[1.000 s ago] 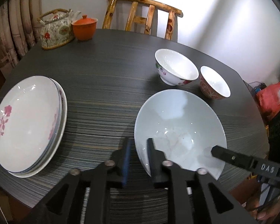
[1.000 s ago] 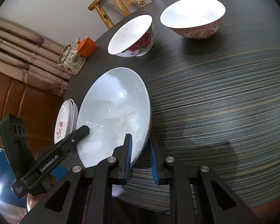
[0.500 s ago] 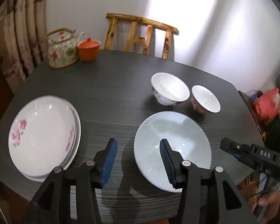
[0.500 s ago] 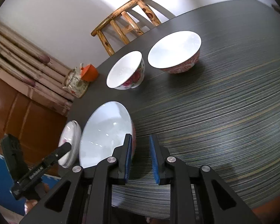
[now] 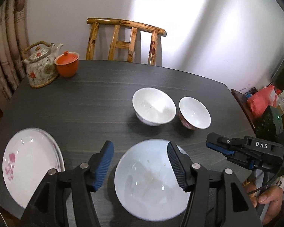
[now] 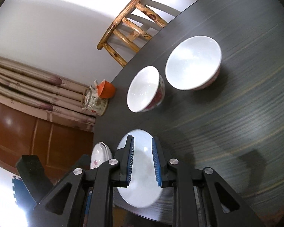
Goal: Organize plates and bowls
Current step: 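Release the large bowl and grasp a small white bowl with the right gripper, then carry the rose-print bowl with the right gripper toward the large pale bowl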
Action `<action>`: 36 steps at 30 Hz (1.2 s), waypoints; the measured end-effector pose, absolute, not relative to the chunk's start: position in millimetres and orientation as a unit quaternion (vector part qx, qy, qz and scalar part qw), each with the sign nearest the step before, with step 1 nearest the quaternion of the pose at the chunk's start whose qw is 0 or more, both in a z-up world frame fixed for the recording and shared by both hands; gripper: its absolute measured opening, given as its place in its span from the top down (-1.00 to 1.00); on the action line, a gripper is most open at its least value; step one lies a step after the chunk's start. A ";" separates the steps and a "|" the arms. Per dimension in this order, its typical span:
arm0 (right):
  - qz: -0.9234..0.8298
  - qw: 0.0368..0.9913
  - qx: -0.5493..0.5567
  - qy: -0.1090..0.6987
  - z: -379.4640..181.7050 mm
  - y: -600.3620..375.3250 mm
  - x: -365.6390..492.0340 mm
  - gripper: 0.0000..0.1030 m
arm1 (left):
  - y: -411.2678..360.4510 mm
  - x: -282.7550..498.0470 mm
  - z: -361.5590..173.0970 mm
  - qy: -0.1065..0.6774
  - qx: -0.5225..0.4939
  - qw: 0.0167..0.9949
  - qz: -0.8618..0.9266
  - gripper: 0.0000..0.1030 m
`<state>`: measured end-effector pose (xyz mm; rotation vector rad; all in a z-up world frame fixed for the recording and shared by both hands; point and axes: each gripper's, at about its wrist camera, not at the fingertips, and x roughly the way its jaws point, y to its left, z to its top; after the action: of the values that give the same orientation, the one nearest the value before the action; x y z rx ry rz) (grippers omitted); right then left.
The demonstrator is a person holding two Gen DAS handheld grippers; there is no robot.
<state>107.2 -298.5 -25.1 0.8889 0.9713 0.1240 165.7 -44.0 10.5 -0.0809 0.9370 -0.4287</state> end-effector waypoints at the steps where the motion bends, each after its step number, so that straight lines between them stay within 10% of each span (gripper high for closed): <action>1: 0.057 0.788 0.413 0.452 -25.1 -298.4 111.0 0.61 | -45.8 172.3 10.5 0.450 -0.037 0.868 -0.205 -0.17; 36: -0.010 0.739 0.448 0.503 -79.3 -307.6 207.6 0.39 | -77.7 313.4 -73.0 0.579 -0.106 0.778 -0.220 -0.17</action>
<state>207.6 -307.6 -79.3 0.9828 1.1037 -0.0222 313.4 -77.7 -73.0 -0.2301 1.2511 -0.4754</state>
